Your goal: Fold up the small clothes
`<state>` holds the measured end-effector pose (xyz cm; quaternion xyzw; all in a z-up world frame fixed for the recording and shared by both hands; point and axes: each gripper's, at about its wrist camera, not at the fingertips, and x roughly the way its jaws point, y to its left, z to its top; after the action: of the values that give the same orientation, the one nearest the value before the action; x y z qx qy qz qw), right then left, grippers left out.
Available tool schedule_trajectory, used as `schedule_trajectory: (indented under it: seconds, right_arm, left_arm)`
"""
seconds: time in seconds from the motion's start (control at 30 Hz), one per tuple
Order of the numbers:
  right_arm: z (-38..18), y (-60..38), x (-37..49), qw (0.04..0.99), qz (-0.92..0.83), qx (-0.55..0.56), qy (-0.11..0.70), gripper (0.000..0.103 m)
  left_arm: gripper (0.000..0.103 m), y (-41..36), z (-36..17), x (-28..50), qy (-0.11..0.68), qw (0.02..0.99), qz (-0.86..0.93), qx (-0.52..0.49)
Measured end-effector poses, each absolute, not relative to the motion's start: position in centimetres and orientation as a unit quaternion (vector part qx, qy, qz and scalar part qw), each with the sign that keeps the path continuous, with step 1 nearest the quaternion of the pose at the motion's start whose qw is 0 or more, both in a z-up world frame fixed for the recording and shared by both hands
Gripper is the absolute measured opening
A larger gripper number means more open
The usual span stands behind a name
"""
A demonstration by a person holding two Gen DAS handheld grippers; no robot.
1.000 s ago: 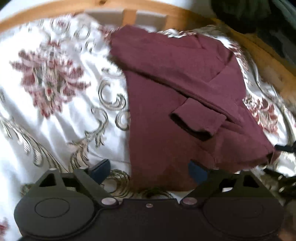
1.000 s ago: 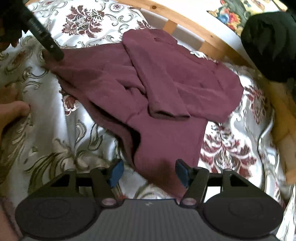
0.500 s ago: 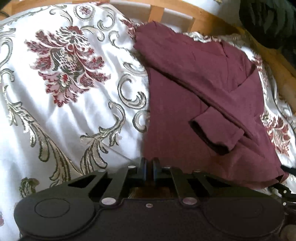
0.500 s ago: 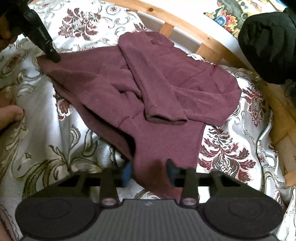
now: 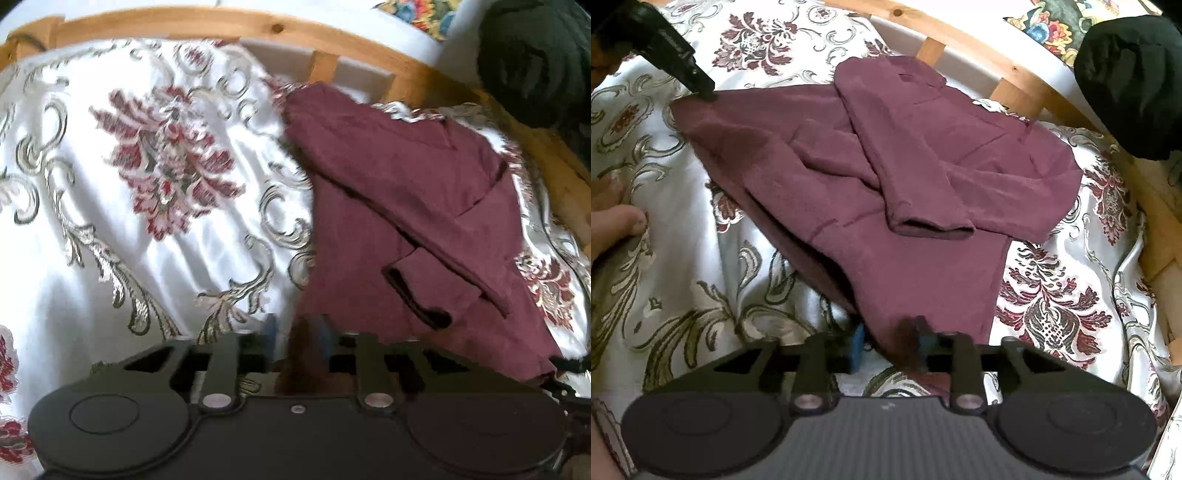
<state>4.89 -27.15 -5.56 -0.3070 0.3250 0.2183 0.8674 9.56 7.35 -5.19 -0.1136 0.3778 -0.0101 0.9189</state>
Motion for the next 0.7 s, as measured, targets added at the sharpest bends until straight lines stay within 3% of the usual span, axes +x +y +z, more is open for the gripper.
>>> schedule_trajectory:
  seconds: [0.03,0.1,0.23,0.37,0.7]
  right_arm:
    - [-5.5,-27.2,5.0,0.869,0.216,-0.304,0.324,0.049]
    - [-5.5,-27.2,5.2,0.871,0.219,-0.296,0.324,0.050]
    - [-5.0,-27.3,5.2,0.878,0.229,-0.277,0.317,0.043]
    - [-4.8,-27.5,5.2,0.880,0.232,-0.270,0.314,0.039]
    - [-4.4,-28.5,5.9,0.889,0.222,-0.235,0.323,0.044]
  left_arm:
    - [0.058,7.1,-4.9,9.2,0.370,0.923,-0.015,-0.108]
    - [0.073,6.0,-4.1,8.5,0.346,0.934,-0.031,-0.088]
    - [0.085,2.0,-3.1,8.2,0.315,0.942,-0.115,-0.011]
    - [0.085,-2.4,-4.1,9.6,0.333,0.924,-0.182,0.053]
    - [0.084,-4.6,-7.8,13.2,0.458,0.836,-0.304,0.001]
